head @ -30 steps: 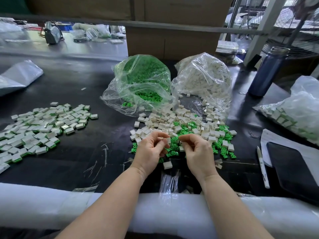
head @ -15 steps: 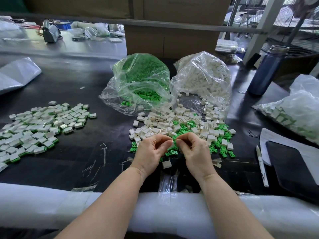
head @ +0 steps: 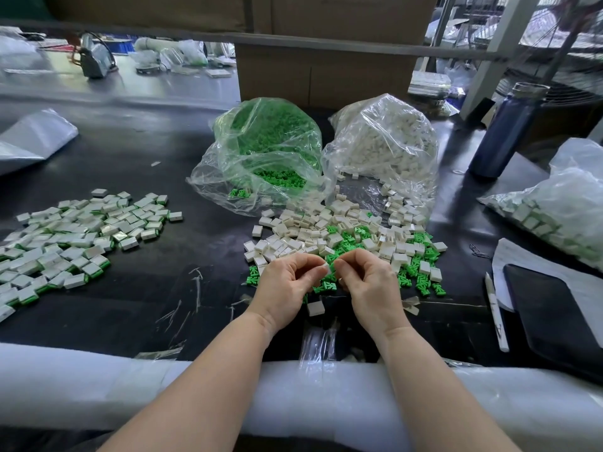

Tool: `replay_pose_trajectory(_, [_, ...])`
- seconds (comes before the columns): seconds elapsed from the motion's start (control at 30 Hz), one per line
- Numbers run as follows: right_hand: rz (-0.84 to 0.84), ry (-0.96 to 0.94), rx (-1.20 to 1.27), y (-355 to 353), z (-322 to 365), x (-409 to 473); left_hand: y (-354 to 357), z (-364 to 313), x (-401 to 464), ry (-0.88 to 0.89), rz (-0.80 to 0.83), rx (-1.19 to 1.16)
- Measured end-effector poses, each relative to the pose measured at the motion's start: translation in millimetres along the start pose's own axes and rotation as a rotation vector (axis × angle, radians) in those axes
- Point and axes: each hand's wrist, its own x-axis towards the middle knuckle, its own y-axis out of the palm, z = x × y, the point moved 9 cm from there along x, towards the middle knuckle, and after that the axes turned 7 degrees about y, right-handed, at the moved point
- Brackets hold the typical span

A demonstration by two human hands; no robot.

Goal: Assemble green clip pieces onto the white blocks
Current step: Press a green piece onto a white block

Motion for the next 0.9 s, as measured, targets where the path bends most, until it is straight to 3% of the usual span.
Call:
replay_pose_trajectory(0.47, [0.103, 0.074, -0.045, 7.5, -5.3, -0.3, 1.2, -6.2, -1.7, 0.076, 0.028, 0.174])
replay_pose_trajectory(0.77, [0.047, 0.106, 0.327, -1.0, 1.0, -2.1, -0.4, -0.9, -0.8, -0.012, -0.018, -0.004])
replay_pose_trajectory(0.9, [0.093, 0.077, 0.292, 0.8, 5.4, -4.5, 0.7, -1.6, -1.5, -0.005, -0.007, -0.040])
